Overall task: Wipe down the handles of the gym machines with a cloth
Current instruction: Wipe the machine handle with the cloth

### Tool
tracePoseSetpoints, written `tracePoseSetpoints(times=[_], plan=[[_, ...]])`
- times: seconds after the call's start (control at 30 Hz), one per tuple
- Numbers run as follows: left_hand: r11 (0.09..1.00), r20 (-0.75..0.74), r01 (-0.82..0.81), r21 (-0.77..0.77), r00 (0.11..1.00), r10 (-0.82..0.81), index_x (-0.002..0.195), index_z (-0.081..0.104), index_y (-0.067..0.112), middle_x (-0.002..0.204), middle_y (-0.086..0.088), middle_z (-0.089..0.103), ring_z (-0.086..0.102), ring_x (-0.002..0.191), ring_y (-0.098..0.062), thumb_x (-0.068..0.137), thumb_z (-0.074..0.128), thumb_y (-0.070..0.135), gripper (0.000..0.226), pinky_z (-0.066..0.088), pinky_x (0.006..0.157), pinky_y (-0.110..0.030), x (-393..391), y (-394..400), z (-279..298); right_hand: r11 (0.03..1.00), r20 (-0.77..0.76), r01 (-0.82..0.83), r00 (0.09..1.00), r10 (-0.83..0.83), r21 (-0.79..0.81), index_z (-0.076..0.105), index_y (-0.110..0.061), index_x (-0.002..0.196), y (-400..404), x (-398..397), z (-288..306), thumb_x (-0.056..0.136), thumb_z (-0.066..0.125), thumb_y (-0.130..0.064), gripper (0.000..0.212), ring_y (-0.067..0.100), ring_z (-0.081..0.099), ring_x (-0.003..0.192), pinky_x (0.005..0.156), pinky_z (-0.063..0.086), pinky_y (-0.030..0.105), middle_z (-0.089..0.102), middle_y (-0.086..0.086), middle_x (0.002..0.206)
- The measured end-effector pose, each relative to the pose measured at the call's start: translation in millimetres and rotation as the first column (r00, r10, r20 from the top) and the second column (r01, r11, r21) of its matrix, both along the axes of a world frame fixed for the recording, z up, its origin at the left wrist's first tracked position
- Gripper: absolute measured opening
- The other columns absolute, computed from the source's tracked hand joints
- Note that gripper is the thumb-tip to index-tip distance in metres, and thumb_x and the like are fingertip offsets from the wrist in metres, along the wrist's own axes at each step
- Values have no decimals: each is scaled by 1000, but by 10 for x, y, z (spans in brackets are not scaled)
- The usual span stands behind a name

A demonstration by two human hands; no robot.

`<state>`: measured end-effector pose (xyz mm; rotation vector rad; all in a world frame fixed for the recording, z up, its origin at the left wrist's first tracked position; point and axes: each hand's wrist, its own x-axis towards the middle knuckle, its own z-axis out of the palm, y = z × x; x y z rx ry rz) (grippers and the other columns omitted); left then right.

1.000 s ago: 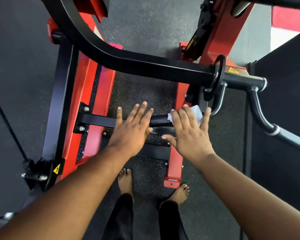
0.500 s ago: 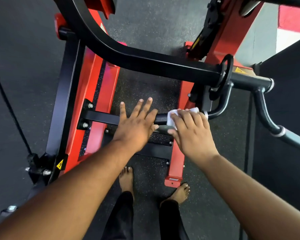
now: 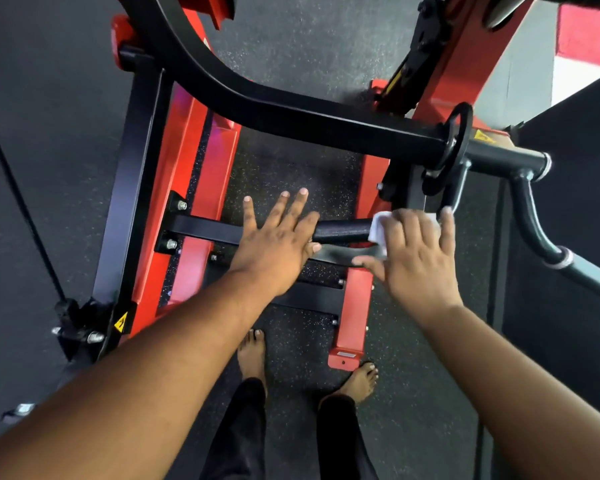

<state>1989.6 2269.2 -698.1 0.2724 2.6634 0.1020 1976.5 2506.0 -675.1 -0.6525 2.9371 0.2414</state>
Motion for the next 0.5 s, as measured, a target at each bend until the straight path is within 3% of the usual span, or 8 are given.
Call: tracePoseSetpoints(times=[0.07,0.13,0.2,0.3,0.4,0.5], plan=[[1000,-5,-3,-10,1000,3,162,4,29,170,-4,-19,-10,158,-26,109,12,52,59,1,118,-74,3,4,-8,997,34,48,998,-50,56,55,-11,115,-126,-162,17,89,21,-87,87,34,52,116,123,6,63,57,9,112],[1000,6,-3,-21,1000,3,162,1,28,170,-4,-21,-12,158,-26,109,12,51,59,0,118,-74,1,11,5,996,90,-32,996,24,84,56,-12,117,-358,-224,-6,82,18,-93,96,32,56,112,124,9,59,60,8,109],[999,32,-3,-32,999,4,163,-3,28,169,-3,-25,-14,158,-26,108,12,51,62,-1,118,-73,-3,18,22,981,113,-167,981,156,94,51,-8,133,-536,-167,-65,82,16,-93,105,33,54,119,123,16,55,59,11,122],[1000,22,-16,-15,1000,16,163,-1,29,169,-2,-24,-12,158,-25,107,14,54,63,0,119,-72,-3,10,24,960,82,-270,961,263,79,32,-3,154,-476,-43,-120,89,23,-86,106,36,40,139,124,14,57,45,17,148],[1000,6,-14,-1,1000,14,162,3,29,170,-3,-20,-9,159,-26,107,16,55,62,0,119,-73,-6,0,17,967,19,-222,975,221,124,16,-8,161,-98,36,-155,94,34,-79,100,35,27,151,123,9,64,33,16,160],[1000,0,-1,-10,1000,1,162,2,30,170,-4,-19,-8,159,-27,107,16,56,62,2,119,-73,-9,-5,11,977,-32,-103,993,111,189,15,-5,160,86,76,-169,95,44,-73,98,37,24,152,122,5,67,32,19,158]])
